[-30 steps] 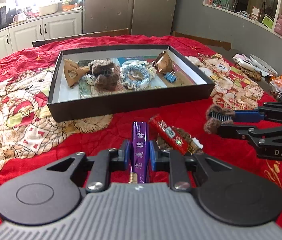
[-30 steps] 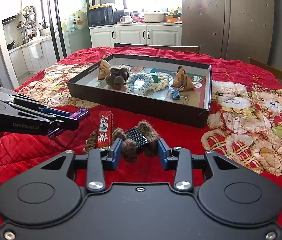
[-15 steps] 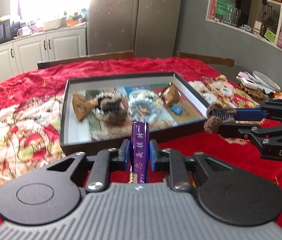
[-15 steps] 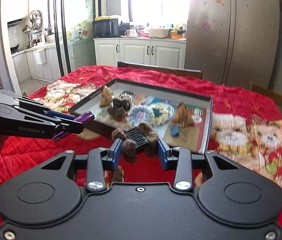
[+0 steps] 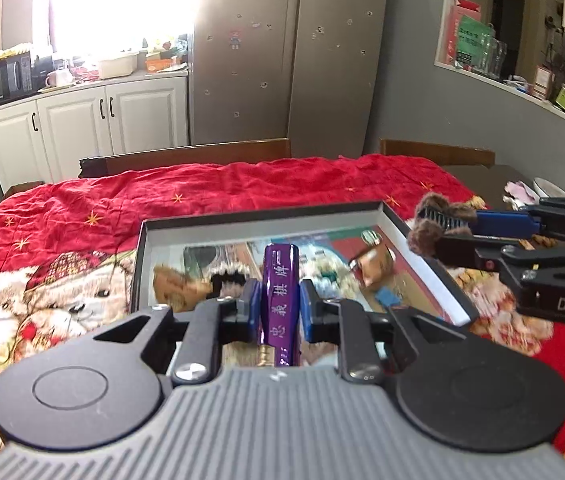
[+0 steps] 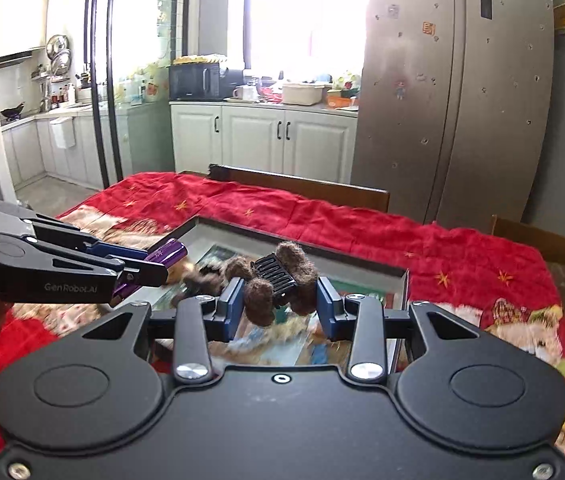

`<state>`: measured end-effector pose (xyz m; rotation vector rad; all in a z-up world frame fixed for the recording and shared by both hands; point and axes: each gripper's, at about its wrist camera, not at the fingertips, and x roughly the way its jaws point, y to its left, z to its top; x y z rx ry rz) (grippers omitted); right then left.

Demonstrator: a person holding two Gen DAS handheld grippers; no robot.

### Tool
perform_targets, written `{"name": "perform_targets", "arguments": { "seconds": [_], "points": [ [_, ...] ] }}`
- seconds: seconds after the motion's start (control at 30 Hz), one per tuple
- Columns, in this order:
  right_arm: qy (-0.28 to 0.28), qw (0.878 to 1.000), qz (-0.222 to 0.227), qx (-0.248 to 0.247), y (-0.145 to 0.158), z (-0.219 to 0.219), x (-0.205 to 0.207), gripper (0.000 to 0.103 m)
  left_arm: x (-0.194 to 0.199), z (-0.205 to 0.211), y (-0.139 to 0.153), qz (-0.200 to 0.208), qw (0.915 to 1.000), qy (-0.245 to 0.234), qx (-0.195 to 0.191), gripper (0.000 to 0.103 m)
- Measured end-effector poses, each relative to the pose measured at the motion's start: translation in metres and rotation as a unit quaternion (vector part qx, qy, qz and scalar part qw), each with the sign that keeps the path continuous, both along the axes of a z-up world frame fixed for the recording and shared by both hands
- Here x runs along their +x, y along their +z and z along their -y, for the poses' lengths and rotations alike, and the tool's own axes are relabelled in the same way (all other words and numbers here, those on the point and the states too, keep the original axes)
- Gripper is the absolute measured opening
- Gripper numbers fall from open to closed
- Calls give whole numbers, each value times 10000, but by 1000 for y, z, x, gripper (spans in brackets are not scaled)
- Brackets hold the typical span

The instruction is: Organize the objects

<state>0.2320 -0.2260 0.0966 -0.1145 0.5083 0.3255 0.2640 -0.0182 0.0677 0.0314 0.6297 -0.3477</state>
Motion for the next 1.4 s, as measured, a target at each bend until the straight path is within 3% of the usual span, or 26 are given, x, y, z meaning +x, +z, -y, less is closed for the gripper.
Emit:
{"name": "perform_targets", "arguments": {
  "seconds": [0.7,1.4],
  "points": [
    [-540,9975,-456,46,-52,4,115,37,99,41,-37,-236,9987,352,277,24],
    [-692,9935,-898,-15,-90,2,156,37,130,55,-68,-566,9966,365,465,24]
  ]
}}
